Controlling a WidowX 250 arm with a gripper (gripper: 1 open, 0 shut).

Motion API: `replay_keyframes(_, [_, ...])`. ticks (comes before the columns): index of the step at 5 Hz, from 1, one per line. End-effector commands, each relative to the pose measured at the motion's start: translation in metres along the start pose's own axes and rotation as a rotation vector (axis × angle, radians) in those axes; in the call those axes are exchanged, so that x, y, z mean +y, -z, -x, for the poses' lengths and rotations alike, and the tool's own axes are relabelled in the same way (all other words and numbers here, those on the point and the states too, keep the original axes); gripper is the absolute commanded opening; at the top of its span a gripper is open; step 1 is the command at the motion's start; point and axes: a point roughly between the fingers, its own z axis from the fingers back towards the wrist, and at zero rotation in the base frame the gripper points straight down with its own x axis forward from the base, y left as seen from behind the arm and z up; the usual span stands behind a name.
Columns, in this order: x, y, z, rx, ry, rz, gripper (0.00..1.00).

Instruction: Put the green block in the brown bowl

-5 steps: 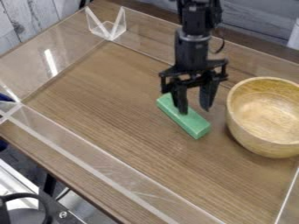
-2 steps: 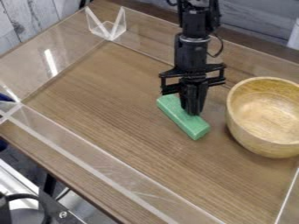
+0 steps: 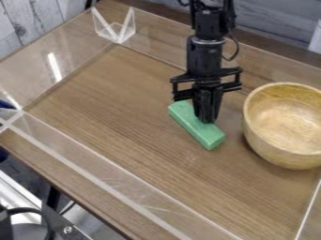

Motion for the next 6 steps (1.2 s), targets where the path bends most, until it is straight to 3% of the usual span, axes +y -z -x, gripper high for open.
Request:
replay_keyframes(1, [-0.008, -0.014, -0.004, -0.018, 0.009, 0.019, 0.00])
replay_keyframes(4, [-0.005, -0.009, -0.009, -0.094, 0.018, 0.009, 0.00])
replay_keyframes(5, [-0.008, -0.026, 0.001, -0.084, 0.057, 0.011, 1.00])
replay_keyframes(6, [-0.007, -0.044, 0.005, -0.062, 0.066, 0.028, 0.00])
